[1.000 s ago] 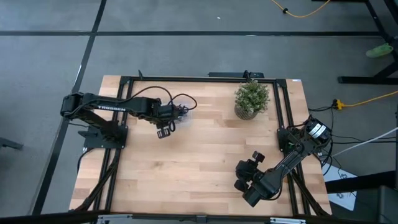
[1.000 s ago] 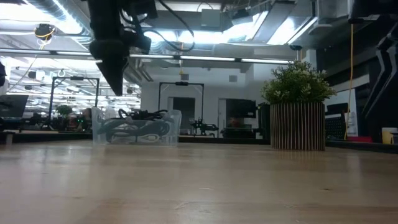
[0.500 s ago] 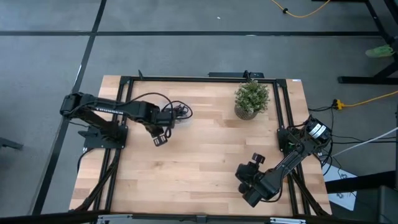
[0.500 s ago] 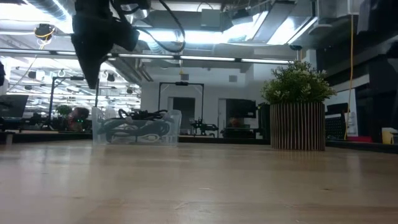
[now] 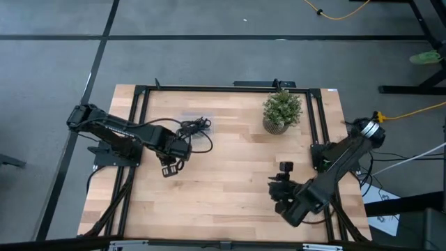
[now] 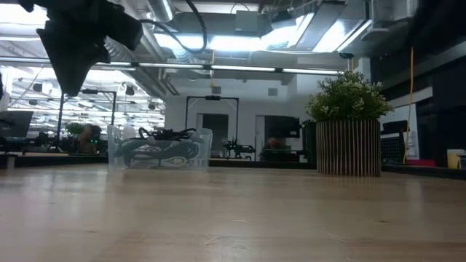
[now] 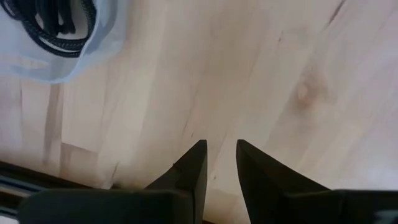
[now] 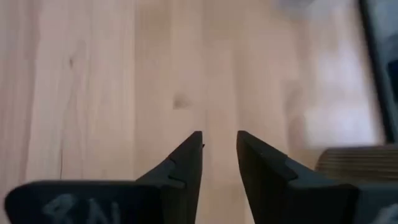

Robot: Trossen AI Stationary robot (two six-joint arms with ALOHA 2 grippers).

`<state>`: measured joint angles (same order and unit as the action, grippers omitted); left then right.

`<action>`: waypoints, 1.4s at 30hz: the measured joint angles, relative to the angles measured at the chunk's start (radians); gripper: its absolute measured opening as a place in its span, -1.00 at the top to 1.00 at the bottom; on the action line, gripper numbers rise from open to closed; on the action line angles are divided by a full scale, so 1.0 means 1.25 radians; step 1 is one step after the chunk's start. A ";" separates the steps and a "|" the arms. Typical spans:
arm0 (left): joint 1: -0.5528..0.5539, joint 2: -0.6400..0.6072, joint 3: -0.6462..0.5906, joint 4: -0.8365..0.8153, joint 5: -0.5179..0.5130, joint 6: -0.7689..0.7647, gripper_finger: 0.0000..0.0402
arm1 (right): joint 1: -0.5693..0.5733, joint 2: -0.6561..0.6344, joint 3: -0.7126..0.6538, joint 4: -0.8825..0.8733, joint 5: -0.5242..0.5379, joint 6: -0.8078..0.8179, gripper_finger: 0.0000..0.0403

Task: Pick and place USB-C Cables
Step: Return to Home Position

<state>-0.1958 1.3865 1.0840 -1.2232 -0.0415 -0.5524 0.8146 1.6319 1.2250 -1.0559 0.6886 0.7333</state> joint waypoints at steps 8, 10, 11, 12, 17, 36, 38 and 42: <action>-0.029 -0.060 -0.002 0.000 -0.024 0.035 0.61 | 0.000 -0.213 -0.002 -0.002 0.030 -0.050 0.47; -0.037 -0.107 -0.002 0.002 -0.064 0.037 0.61 | 0.000 -0.260 -0.003 -0.004 0.029 -0.051 0.47; -0.041 -0.136 -0.002 0.003 -0.084 0.037 0.61 | 0.001 -0.280 -0.003 -0.004 0.026 -0.055 0.47; -0.045 -0.167 -0.002 0.003 -0.106 0.035 0.61 | 0.001 -0.300 -0.004 -0.004 0.022 -0.064 0.47; -0.079 -0.331 -0.002 0.009 -0.203 0.019 0.61 | 0.002 -0.378 -0.004 -0.021 0.017 -0.092 0.47; -0.167 -0.782 -0.268 0.352 -0.308 0.060 0.61 | 0.111 -0.752 -0.509 0.423 0.042 -0.121 0.47; -0.167 -0.833 -0.345 0.451 -0.289 0.096 0.61 | 0.112 -0.803 -0.573 0.511 0.039 -0.177 0.47; -0.167 -0.921 -0.476 0.638 -0.229 0.199 0.61 | 0.112 -0.893 -0.687 0.707 0.008 -0.329 0.47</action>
<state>-0.4046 0.2350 0.4884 -0.4259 -0.3272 -0.3043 0.9543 0.5155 0.3662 -0.1723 0.6984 0.3219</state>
